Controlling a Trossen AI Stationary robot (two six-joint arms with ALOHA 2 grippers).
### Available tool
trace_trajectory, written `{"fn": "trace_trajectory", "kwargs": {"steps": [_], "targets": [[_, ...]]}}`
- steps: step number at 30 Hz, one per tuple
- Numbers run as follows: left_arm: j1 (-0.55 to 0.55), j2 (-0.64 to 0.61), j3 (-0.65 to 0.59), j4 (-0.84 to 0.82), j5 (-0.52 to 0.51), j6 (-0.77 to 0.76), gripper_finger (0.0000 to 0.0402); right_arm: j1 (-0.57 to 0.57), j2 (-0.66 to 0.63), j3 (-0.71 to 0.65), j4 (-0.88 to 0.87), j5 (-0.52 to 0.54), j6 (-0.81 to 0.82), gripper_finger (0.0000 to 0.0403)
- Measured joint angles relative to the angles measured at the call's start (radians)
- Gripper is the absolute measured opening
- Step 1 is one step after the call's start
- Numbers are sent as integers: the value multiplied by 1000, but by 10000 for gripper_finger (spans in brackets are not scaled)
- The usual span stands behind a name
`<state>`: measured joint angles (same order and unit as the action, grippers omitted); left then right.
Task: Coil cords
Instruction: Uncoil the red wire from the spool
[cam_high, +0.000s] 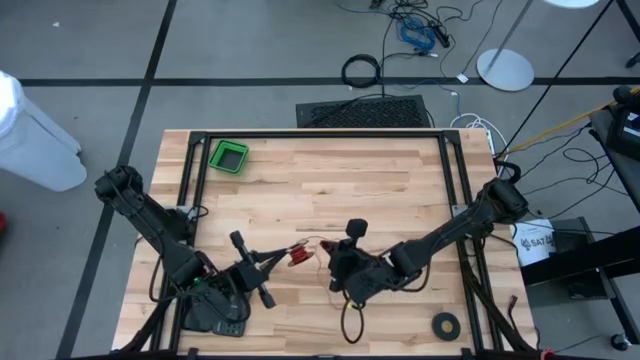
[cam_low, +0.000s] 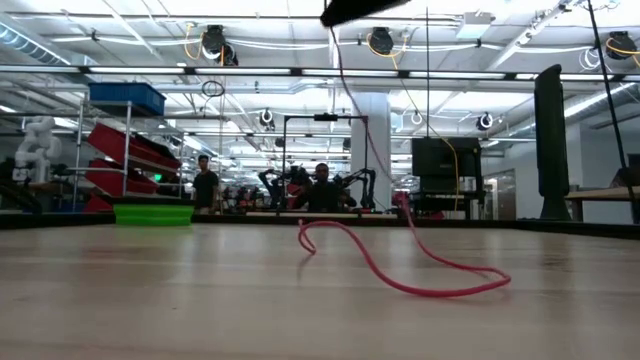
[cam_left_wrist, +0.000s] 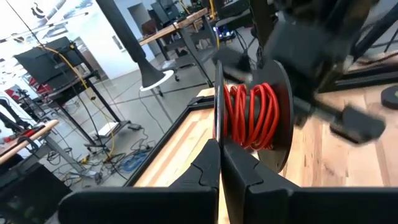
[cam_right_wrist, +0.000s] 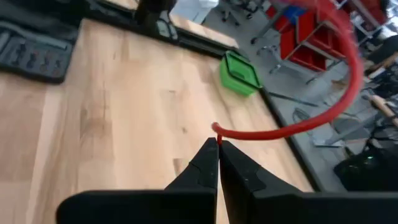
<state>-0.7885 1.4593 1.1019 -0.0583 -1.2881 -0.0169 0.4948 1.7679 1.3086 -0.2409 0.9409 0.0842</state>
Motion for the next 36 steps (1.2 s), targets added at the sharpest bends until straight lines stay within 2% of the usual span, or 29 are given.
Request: {"fn": "trace_trajectory", "kwargs": {"steps": [4, 10, 15, 28, 31, 36], "targets": [[0, -1, 0, -1, -2, 1, 4, -30, 1, -98, 161, -58, -70, 0], [1, -1, 0, -2, -6, 4, 4, -92, 2, -271, 485, -251, -170, 0], [1, -1, 0, -4, -57, 8, 4, -110, 2, -335, 572, -391, -175, 2], [1, -1, 0, -3, -125, 24, 4, -93, -7, -339, 508, -382, -165, 30], [1, -1, 0, -3, -134, 23, 4, -81, -23, -339, 561, -371, -140, 40], [7, -1, 0, -3, -134, 23, 4, -65, -19, -338, 749, -368, -161, 62]]}}
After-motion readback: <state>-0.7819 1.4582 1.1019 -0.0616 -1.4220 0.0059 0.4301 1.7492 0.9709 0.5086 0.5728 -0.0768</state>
